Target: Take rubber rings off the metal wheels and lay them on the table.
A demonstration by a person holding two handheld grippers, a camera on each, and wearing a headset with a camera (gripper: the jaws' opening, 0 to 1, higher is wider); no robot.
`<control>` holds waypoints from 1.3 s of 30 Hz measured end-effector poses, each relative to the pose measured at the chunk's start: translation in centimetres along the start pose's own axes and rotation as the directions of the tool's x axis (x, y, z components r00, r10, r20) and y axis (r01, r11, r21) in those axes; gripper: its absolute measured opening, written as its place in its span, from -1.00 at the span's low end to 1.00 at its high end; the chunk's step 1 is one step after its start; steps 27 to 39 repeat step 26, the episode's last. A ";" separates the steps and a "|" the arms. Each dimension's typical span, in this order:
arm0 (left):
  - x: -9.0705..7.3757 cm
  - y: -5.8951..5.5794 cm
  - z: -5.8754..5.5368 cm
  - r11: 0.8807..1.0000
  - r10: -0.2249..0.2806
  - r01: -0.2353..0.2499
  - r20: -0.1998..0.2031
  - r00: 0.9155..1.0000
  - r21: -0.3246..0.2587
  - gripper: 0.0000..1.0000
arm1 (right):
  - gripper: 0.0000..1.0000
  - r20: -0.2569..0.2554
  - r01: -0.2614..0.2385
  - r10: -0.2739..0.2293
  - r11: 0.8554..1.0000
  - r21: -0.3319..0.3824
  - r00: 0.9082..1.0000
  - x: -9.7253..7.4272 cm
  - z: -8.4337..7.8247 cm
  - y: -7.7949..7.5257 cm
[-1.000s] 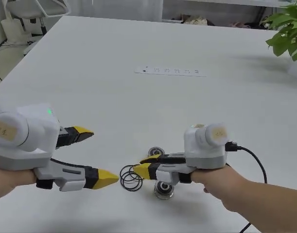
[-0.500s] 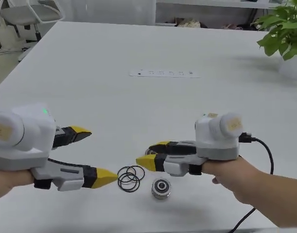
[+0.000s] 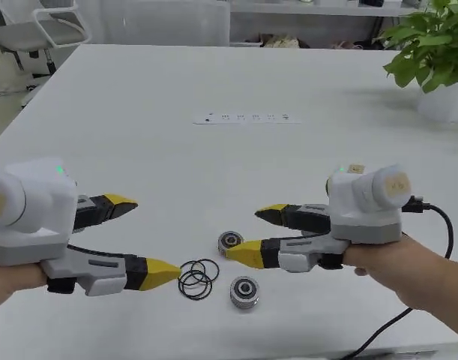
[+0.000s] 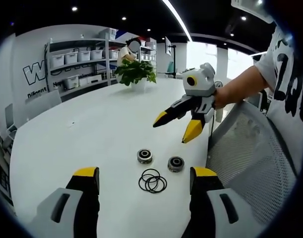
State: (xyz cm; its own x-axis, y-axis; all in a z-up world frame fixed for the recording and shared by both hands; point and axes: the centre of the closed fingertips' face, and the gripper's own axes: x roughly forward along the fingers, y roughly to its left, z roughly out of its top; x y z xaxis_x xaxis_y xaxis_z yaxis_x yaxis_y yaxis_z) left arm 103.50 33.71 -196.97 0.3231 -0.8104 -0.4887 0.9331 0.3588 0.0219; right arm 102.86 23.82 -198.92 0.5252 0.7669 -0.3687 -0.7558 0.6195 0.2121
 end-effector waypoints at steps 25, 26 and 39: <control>-0.6 -1.0 0.3 1.000 -0.003 0.003 0.004 1.000 -0.013 0.68 | 0.69 -0.019 0.110 -0.112 0.990 -0.087 0.993 -6.7 -2.0 -1.0; -0.6 -1.0 0.3 1.000 -0.005 0.005 0.004 1.000 -0.013 0.69 | 0.70 -0.020 0.113 -0.115 0.990 -0.089 0.993 -6.9 -2.1 -1.0; -0.6 -1.0 0.3 1.000 -0.005 0.005 0.004 1.000 -0.013 0.69 | 0.70 -0.020 0.113 -0.115 0.990 -0.089 0.993 -6.9 -2.1 -1.0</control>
